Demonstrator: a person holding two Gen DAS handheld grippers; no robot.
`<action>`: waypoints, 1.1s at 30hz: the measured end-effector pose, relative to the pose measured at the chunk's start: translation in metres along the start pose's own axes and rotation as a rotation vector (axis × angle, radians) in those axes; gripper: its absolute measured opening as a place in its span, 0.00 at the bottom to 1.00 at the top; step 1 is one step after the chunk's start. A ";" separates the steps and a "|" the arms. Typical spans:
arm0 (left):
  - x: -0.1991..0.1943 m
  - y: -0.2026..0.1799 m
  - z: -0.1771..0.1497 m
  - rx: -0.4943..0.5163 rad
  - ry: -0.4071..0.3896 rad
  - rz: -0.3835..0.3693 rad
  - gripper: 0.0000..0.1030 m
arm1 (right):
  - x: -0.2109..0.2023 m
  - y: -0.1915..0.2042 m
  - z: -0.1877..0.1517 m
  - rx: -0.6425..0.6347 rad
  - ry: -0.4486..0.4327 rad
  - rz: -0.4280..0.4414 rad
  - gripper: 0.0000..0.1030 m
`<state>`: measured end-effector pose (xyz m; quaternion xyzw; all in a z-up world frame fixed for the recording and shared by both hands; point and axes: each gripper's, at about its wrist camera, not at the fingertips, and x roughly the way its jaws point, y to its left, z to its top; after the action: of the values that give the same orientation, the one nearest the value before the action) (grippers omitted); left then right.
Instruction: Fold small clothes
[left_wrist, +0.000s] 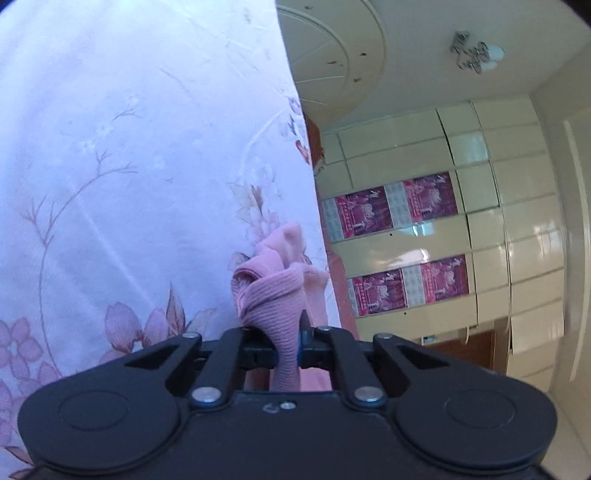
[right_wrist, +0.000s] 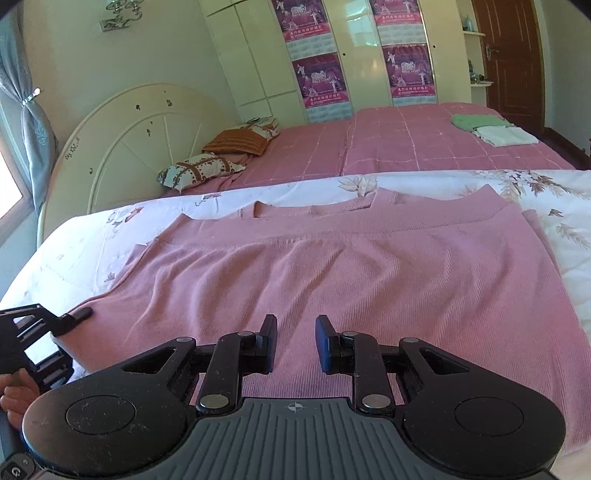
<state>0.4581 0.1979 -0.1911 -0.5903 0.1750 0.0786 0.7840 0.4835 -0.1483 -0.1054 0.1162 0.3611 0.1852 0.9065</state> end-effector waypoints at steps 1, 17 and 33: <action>0.000 0.001 -0.001 0.035 0.006 0.017 0.06 | 0.004 0.001 0.001 -0.005 -0.005 0.011 0.23; 0.005 0.009 -0.007 0.128 0.039 0.086 0.07 | 0.055 0.014 -0.006 -0.124 0.030 -0.053 0.00; 0.011 -0.155 -0.119 0.737 0.269 -0.127 0.06 | 0.045 -0.034 -0.003 0.106 0.022 0.070 0.00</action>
<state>0.4975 0.0386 -0.0844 -0.2843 0.2558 -0.1160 0.9167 0.5205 -0.1597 -0.1464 0.1745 0.3762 0.1985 0.8881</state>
